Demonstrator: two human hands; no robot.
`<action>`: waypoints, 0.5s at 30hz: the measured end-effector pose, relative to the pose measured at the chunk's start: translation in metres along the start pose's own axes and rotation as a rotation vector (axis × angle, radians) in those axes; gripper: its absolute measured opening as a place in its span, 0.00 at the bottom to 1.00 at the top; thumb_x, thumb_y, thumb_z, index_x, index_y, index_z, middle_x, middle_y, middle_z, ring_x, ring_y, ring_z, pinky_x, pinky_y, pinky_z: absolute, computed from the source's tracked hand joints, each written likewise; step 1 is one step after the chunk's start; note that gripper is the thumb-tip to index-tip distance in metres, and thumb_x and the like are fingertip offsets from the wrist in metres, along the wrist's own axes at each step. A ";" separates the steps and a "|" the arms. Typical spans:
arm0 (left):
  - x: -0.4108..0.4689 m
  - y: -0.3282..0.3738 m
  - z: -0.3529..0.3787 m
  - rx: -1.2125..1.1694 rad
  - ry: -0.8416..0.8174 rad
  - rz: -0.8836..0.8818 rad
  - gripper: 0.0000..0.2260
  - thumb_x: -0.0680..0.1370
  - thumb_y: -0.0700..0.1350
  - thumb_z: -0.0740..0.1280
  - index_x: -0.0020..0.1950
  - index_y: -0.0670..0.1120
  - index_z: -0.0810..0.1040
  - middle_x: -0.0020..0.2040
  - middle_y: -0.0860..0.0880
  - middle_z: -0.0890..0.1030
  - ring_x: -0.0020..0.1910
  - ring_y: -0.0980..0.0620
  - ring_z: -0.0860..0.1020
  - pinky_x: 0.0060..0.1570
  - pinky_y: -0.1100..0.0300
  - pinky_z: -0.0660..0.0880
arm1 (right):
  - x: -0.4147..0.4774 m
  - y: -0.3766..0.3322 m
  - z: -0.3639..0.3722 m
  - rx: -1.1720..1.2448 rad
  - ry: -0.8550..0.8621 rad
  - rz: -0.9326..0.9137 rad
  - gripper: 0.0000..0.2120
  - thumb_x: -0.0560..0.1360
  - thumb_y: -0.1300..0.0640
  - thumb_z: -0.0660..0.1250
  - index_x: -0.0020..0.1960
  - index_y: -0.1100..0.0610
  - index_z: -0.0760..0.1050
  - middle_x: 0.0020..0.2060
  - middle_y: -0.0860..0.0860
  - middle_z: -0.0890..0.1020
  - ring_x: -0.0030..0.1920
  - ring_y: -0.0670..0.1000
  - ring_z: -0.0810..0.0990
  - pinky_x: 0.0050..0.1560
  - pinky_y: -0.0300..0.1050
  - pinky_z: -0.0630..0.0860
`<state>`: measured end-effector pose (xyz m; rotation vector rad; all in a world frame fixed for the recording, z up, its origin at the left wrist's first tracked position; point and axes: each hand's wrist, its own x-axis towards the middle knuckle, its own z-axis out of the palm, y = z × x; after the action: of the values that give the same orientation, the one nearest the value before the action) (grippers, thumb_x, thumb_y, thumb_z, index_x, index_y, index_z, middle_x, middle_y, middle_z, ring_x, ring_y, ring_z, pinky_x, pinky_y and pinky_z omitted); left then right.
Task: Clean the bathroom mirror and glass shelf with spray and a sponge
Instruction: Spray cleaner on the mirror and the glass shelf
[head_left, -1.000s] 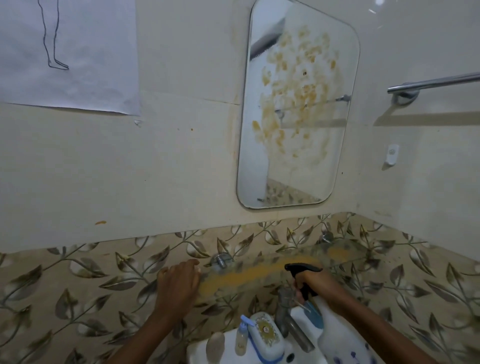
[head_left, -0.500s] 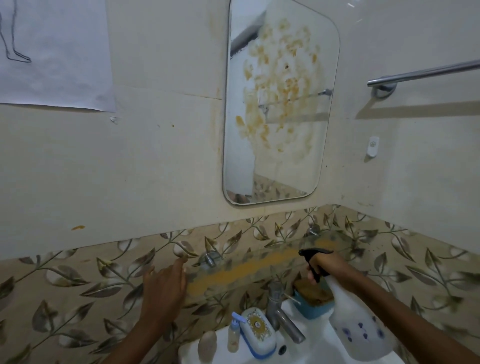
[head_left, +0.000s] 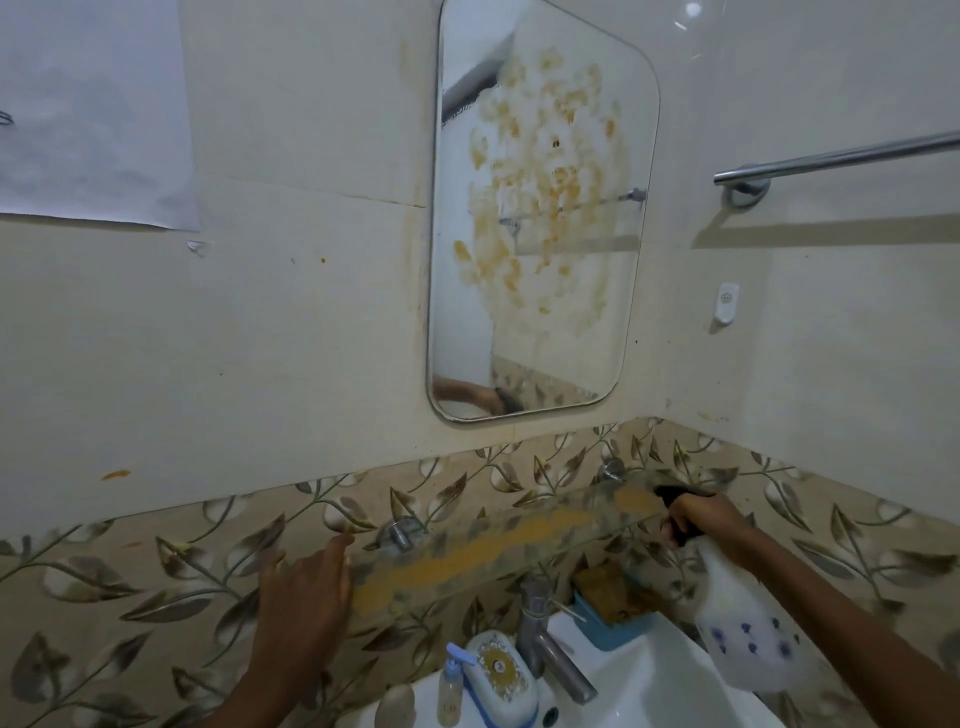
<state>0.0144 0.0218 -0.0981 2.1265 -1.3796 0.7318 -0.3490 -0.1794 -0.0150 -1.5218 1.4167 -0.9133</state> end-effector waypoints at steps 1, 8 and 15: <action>0.000 -0.001 0.000 -0.002 0.005 0.001 0.19 0.74 0.47 0.51 0.49 0.45 0.80 0.25 0.49 0.79 0.27 0.47 0.79 0.47 0.41 0.75 | 0.006 -0.003 -0.004 0.000 0.044 -0.001 0.28 0.66 0.77 0.53 0.64 0.66 0.72 0.27 0.60 0.76 0.19 0.53 0.75 0.23 0.42 0.71; 0.000 -0.005 0.010 -0.039 -0.031 0.012 0.19 0.75 0.48 0.48 0.52 0.46 0.78 0.27 0.49 0.79 0.30 0.46 0.79 0.52 0.42 0.70 | 0.016 0.010 -0.008 -0.100 0.207 0.029 0.14 0.71 0.66 0.59 0.51 0.72 0.78 0.23 0.60 0.76 0.27 0.57 0.75 0.34 0.48 0.75; 0.000 -0.007 0.015 -0.099 -0.032 0.009 0.20 0.75 0.49 0.47 0.53 0.48 0.77 0.31 0.50 0.81 0.33 0.46 0.80 0.56 0.43 0.67 | 0.048 0.013 -0.030 0.122 0.328 0.097 0.17 0.69 0.72 0.55 0.55 0.70 0.73 0.29 0.61 0.74 0.28 0.57 0.74 0.27 0.47 0.71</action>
<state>0.0233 0.0144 -0.1103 2.0646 -1.4135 0.6231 -0.3769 -0.2303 -0.0170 -1.2413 1.6163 -1.2063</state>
